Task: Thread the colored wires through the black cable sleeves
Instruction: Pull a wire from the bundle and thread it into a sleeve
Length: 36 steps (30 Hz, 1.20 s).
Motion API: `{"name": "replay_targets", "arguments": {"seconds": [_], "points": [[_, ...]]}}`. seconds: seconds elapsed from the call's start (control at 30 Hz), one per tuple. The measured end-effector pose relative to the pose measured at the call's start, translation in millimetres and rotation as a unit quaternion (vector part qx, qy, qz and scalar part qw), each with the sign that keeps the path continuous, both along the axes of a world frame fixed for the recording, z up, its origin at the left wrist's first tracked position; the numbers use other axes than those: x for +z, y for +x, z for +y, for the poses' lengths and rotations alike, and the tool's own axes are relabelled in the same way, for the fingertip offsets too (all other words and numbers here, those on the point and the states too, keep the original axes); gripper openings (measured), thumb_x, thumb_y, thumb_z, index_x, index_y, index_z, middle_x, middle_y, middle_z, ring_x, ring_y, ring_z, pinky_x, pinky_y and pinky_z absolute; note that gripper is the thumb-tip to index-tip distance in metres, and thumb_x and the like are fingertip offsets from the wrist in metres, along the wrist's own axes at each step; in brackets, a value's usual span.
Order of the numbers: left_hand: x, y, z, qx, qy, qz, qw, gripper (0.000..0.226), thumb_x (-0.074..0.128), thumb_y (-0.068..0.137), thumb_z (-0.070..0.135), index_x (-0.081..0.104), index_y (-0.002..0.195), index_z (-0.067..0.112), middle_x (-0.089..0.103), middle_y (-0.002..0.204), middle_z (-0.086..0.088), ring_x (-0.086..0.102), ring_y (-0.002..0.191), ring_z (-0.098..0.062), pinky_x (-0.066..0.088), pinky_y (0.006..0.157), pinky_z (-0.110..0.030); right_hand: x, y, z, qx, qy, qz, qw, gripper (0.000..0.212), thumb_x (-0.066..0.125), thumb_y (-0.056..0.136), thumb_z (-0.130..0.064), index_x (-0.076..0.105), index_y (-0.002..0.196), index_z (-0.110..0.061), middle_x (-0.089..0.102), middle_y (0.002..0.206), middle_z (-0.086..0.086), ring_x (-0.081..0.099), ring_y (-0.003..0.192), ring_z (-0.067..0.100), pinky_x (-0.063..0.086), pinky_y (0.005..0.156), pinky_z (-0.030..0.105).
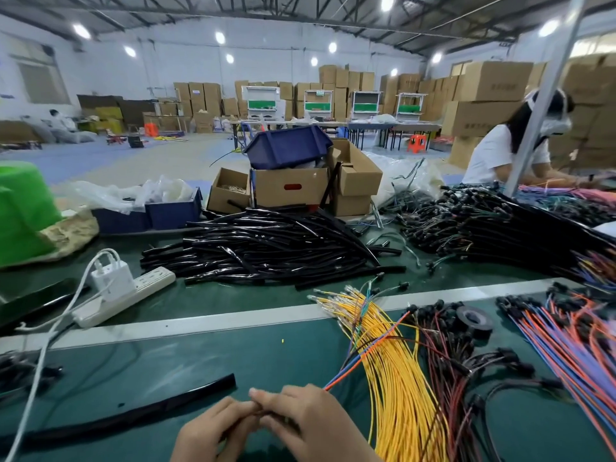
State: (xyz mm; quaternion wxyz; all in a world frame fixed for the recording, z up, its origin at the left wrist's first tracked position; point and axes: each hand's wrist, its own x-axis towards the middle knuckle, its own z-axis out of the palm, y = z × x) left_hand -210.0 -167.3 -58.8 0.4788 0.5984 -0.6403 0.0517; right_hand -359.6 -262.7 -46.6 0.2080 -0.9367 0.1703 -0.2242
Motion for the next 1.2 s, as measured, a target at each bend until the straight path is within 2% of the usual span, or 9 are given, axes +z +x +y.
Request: {"name": "replay_targets", "arguments": {"seconds": [0.07,0.17,0.3,0.43,0.53,0.6,0.93,1.1,1.2], "points": [[-1.9,-0.2,0.5,-0.005,0.021,0.078,0.997,0.012,0.066,0.084,0.027,0.070,0.091,0.036,0.067,0.073,0.017,0.065,0.060,0.000,0.050,0.062,-0.007,-0.3,-1.0,-2.7,0.006,0.018,-0.018,1.000,0.040,0.049,0.098,-0.032,0.051,0.137,-0.025,0.062,0.100,0.019,0.056,0.090,0.034,0.034,0.079,0.026],[-9.6,-0.8,4.5,-0.016,0.107,0.254,0.961,0.042,0.071,0.077,-0.005,0.076,0.079,0.037,0.074,0.073,0.002,0.072,0.068,-0.016,0.057,0.065,-0.021,-4.0,-1.1,-5.1,0.004,0.021,-0.039,0.999,0.037,0.052,0.096,-0.033,0.057,0.131,-0.025,0.061,0.091,0.017,0.057,0.084,0.030,0.028,0.072,0.018],[-6.0,0.4,3.1,-0.042,0.118,0.479,0.869,0.030,0.059,0.082,-0.012,0.078,0.079,0.012,0.072,0.077,-0.020,0.071,0.067,-0.025,0.057,0.063,-0.023,-0.1,-3.4,-4.1,-0.020,0.073,-0.087,0.993,0.031,0.058,0.092,-0.026,0.066,0.122,-0.020,0.064,0.086,0.015,0.059,0.079,0.021,0.038,0.073,0.019],[0.1,-4.5,-2.5,-0.054,0.065,0.620,0.780,0.033,0.048,0.086,-0.012,0.076,0.074,0.002,0.071,0.076,-0.022,0.069,0.064,-0.019,0.057,0.060,-0.022,8.3,-9.9,-7.0,-0.053,0.119,-0.114,0.985,0.022,0.063,0.089,-0.016,0.073,0.109,-0.016,0.066,0.079,0.007,0.053,0.070,0.000,0.039,0.068,0.013],[3.6,-8.1,-4.3,-0.062,0.061,0.672,0.736,0.031,0.050,0.083,-0.007,0.077,0.072,0.004,0.072,0.075,-0.016,0.069,0.062,-0.016,0.056,0.058,-0.019,10.9,-10.9,-5.8,-0.062,0.136,-0.112,0.982,0.019,0.065,0.089,-0.014,0.074,0.105,-0.018,0.060,0.072,-0.007,0.052,0.066,-0.004,0.037,0.065,0.011],[3.9,-5.8,-3.7,-0.073,0.067,0.690,0.717,0.024,0.054,0.078,-0.002,0.077,0.073,0.004,0.072,0.077,-0.016,0.069,0.063,-0.014,0.056,0.059,-0.019,10.8,-9.4,-3.8,-0.062,0.141,-0.115,0.981,0.017,0.065,0.088,-0.013,0.075,0.102,-0.017,0.064,0.074,-0.001,0.057,0.069,0.004,0.042,0.067,0.020],[0.0,-8.7,7.4,-0.129,0.123,0.707,0.684,0.021,0.065,0.067,0.007,0.078,0.083,0.006,0.073,0.082,-0.011,0.066,0.062,-0.009,0.056,0.066,-0.020,6.9,-8.2,4.0,-0.064,0.155,-0.134,0.977,0.014,0.065,0.088,-0.008,0.075,0.097,-0.014,0.068,0.078,-0.005,0.061,0.076,0.005,0.047,0.076,0.024],[2.5,-11.4,11.5,-0.198,0.150,0.769,0.589,0.072,0.097,0.033,0.012,0.074,0.100,0.003,0.070,0.084,-0.015,0.067,0.066,-0.013,0.057,0.070,-0.027,7.6,-6.8,5.5,-0.035,0.182,-0.116,0.976,0.014,0.062,0.090,-0.009,0.072,0.098,-0.015,0.070,0.085,-0.009,0.062,0.080,-0.001,0.045,0.075,0.013],[3.6,-12.6,10.8,-0.196,0.135,0.783,0.574,0.062,0.096,0.035,0.006,0.075,0.094,0.001,0.070,0.085,-0.019,0.069,0.068,-0.018,0.058,0.067,-0.028,7.2,-6.6,6.1,-0.031,0.180,-0.109,0.977,0.014,0.062,0.091,-0.010,0.072,0.099,-0.014,0.071,0.088,-0.008,0.062,0.083,0.000,0.045,0.076,0.011]]}}
